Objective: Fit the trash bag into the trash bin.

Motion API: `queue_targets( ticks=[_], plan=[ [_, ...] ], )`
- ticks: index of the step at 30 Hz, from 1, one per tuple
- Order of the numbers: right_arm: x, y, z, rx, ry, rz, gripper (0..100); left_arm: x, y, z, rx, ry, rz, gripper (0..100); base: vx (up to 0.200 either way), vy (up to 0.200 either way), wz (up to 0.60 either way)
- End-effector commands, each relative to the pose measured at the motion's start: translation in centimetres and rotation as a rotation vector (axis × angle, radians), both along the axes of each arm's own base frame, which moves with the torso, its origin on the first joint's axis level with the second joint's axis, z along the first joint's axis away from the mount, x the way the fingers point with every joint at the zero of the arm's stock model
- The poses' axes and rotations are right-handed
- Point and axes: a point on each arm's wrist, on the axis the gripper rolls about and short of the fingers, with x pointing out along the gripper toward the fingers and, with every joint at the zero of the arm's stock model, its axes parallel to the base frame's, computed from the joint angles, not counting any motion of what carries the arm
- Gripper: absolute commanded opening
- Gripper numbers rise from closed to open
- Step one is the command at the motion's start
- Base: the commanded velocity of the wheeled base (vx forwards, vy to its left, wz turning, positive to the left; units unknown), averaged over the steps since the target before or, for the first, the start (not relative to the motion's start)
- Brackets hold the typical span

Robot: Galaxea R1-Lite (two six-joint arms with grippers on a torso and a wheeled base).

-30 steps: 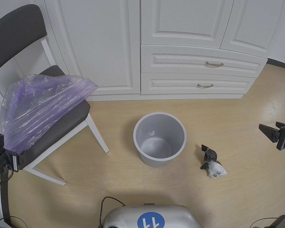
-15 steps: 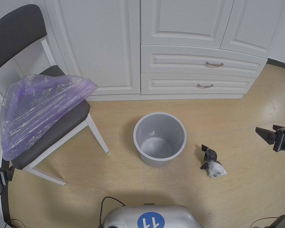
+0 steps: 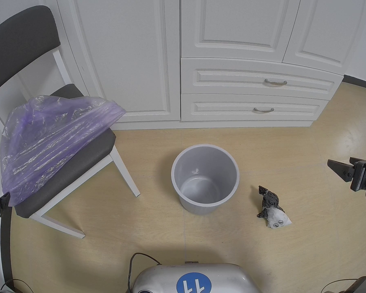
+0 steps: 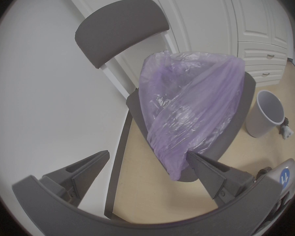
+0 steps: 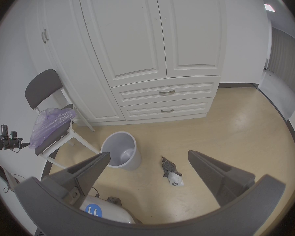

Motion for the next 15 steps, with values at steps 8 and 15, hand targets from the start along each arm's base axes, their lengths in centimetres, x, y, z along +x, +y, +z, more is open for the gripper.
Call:
queue_targets(
  ticks=[8,15],
  plan=[
    [-1.7,-0.3,2.0,0.032,-0.094,-0.002,100,1.8,2.2,-2.4,-0.098,0.079,0.016,100,0.000,0.000,0.00],
    [-1.9,-0.4,2.1,0.034,-0.105,-0.002,100,0.9,1.3,-2.7,-0.126,0.066,-0.038,100,0.000,0.000,0.00]
  ],
)
